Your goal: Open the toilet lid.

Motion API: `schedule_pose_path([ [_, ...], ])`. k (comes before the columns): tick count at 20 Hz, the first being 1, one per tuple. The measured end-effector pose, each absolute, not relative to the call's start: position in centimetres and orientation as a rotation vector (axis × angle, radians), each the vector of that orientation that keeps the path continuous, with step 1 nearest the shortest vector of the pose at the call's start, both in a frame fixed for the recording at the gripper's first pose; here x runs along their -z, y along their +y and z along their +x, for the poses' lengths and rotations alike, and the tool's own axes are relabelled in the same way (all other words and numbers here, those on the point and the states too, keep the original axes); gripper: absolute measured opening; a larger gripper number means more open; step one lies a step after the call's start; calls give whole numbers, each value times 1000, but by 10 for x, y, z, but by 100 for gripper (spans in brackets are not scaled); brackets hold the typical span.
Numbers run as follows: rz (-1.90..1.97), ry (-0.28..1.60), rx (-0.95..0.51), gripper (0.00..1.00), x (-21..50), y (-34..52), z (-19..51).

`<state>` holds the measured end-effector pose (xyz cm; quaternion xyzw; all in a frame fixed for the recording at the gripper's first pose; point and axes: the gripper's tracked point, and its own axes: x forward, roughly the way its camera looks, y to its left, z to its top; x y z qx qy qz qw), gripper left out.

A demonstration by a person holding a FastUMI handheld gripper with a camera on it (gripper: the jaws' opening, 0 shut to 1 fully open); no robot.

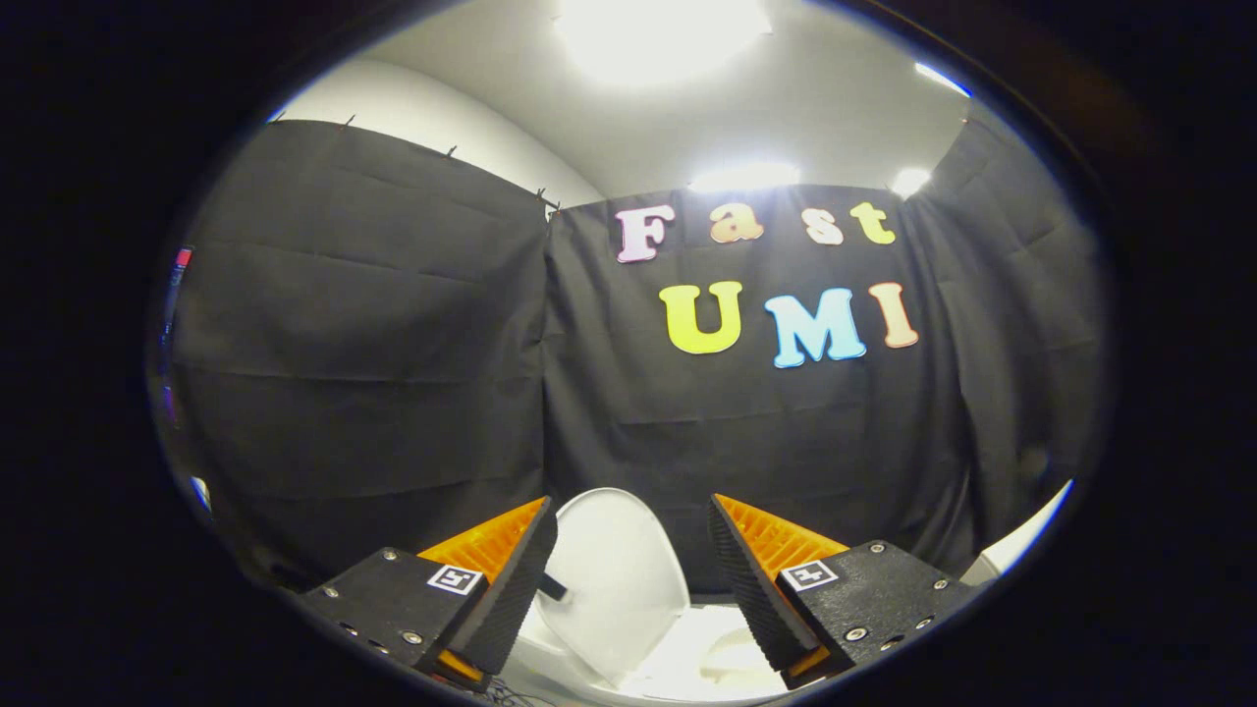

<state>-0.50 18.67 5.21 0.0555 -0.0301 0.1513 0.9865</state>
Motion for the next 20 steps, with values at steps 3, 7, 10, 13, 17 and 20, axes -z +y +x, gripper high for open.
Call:
schedule_pose_path([
  [3, 111, -71, -270, 94, -49, 127, -3],
  [7, 80, -67, -196, 94, -43, 42, 5],
  [10, 96, -45, -159, 94, -35, -11, 7],
  [13, 95, -20, -129, 94, -28, -56, 10],
  [17, 67, -8, -95, 94, -16, -102, 0],
  [20, 99, 17, -77, 94, -6, -122, 0],
])
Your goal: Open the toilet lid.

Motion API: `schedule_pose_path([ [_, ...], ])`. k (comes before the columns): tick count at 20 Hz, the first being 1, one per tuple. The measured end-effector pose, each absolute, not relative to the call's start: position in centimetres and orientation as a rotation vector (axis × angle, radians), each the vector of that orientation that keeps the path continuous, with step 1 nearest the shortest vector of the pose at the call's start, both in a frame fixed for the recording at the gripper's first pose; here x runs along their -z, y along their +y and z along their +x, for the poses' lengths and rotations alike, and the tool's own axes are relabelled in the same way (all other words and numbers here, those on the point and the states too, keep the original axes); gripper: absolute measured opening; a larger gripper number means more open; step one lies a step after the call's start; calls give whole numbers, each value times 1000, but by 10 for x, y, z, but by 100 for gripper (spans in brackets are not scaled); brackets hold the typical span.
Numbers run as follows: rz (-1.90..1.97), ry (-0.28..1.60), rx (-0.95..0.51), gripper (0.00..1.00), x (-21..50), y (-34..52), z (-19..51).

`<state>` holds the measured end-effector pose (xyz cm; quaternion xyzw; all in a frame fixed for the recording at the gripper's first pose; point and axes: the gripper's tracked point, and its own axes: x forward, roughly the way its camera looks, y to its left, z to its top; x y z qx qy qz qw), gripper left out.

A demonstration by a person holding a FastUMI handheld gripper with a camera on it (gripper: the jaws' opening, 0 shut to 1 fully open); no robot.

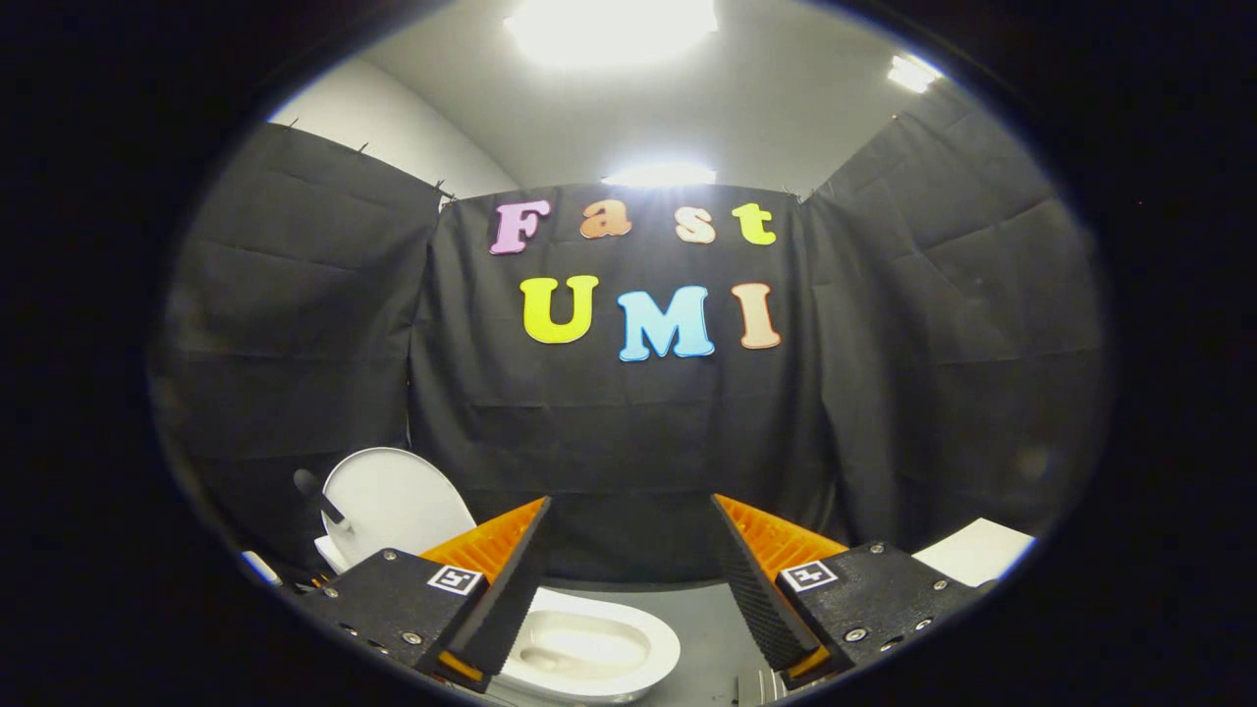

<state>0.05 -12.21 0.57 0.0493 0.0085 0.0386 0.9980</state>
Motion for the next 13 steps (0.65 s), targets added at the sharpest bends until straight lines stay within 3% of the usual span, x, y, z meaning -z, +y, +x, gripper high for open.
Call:
schedule_pose_path([
  [13, 60, 65, -74, 95, 14, -154, -13],
])
